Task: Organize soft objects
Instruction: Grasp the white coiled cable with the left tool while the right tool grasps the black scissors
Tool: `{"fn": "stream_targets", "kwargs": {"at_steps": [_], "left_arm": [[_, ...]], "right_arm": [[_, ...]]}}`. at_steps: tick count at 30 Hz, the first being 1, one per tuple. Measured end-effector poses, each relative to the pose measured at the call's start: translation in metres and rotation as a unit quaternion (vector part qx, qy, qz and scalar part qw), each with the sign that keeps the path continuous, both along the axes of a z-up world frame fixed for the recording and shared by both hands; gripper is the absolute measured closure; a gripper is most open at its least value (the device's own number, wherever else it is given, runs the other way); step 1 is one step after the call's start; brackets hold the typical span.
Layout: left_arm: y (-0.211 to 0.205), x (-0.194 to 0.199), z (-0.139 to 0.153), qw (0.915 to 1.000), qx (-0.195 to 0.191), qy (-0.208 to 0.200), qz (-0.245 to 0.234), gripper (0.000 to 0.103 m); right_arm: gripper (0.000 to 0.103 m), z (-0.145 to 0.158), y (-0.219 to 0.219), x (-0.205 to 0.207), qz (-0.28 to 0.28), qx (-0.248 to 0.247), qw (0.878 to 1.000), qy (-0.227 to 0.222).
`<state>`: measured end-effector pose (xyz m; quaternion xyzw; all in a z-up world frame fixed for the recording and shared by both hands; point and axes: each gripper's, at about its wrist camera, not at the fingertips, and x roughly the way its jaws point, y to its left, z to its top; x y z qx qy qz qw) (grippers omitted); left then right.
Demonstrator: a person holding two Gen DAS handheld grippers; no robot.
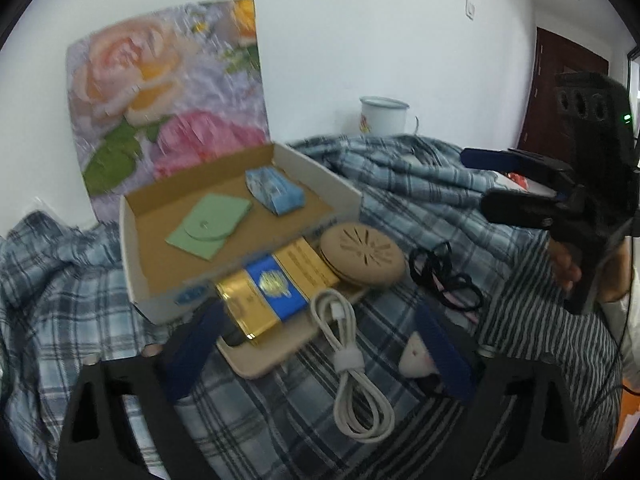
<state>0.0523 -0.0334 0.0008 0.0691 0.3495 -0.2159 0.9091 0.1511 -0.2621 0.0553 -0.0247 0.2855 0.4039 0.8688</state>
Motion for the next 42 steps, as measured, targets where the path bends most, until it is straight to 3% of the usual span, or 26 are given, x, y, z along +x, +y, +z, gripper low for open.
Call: {"fn": "stream_targets", "kwargs": {"at_steps": [3,4,8,13,19,21,24,37,41,42], "left_arm": [[-0.002,0.002,-0.007,0.9999,0.005,0.012,-0.001,0.014],[-0.003,0.003,-0.009,0.9998,0.005,0.016,-0.006,0.021],[-0.01,0.007,-0.019,0.9988,0.017,0.041,-0.021,0.033],[-0.011,0.013,-0.031,0.996,0.013,0.083,-0.032,0.065],[-0.015,0.022,-0.045,0.9913,0.023,0.124,-0.038,0.065],[-0.018,0.021,-0.046,0.9918,0.035,0.117,-0.039,0.068],[-0.02,0.019,-0.045,0.9922,0.042,0.111,-0.039,0.083],[-0.007,0.013,-0.03,0.9974,0.03,0.064,-0.012,0.084],[-0.002,0.008,-0.022,0.9988,0.022,0.043,-0.001,0.084],[-0.002,0.007,-0.021,0.999,0.023,0.039,0.001,0.084]], "right_arm": [[0.0,-0.018,0.003,0.007,-0.002,-0.017,0.999,0.027],[0.0,-0.021,0.006,0.009,0.0,-0.023,0.999,0.033],[0.0,-0.028,0.011,0.012,0.003,-0.041,0.998,0.044],[0.0,-0.031,0.01,0.016,0.0,-0.041,0.998,0.055],[0.0,-0.031,0.013,0.015,0.002,-0.046,0.997,0.054],[0.0,-0.032,0.014,0.015,0.003,-0.048,0.997,0.053],[0.0,-0.032,0.014,0.015,0.004,-0.048,0.998,0.051],[0.0,-0.027,0.017,0.01,-0.007,-0.074,0.997,0.034],[0.001,-0.03,0.013,0.003,-0.027,-0.084,0.992,0.087],[0.013,-0.033,0.013,0.0,-0.026,-0.09,0.991,0.097]]}}
